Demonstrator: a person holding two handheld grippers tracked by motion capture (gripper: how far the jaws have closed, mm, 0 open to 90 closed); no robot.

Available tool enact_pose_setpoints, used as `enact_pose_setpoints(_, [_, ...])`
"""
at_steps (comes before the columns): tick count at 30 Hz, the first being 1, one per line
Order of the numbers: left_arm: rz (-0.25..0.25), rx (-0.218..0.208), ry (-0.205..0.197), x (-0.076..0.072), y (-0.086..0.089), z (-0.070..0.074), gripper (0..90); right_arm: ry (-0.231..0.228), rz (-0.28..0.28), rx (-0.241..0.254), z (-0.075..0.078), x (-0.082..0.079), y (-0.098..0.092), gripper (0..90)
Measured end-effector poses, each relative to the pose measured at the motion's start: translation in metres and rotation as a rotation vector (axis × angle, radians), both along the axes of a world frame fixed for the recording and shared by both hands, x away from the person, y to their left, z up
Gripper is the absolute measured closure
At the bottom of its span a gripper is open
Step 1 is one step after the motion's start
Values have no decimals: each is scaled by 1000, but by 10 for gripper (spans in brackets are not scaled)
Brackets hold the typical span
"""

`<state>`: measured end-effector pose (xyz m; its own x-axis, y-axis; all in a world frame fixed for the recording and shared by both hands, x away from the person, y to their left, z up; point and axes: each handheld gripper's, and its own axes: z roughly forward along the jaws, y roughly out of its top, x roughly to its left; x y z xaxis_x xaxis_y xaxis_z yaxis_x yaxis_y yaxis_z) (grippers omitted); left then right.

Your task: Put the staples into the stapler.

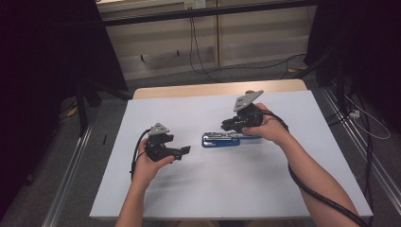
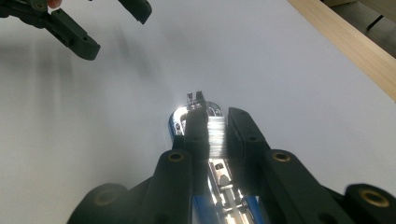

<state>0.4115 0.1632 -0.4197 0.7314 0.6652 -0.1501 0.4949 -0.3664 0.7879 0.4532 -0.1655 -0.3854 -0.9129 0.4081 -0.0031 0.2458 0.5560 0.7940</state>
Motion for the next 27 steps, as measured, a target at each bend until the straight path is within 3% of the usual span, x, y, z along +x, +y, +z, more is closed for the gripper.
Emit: enact_pose_setpoints(27, [0, 11, 11, 0, 0, -1, 114, -4, 103, -14, -4, 22, 12, 794])
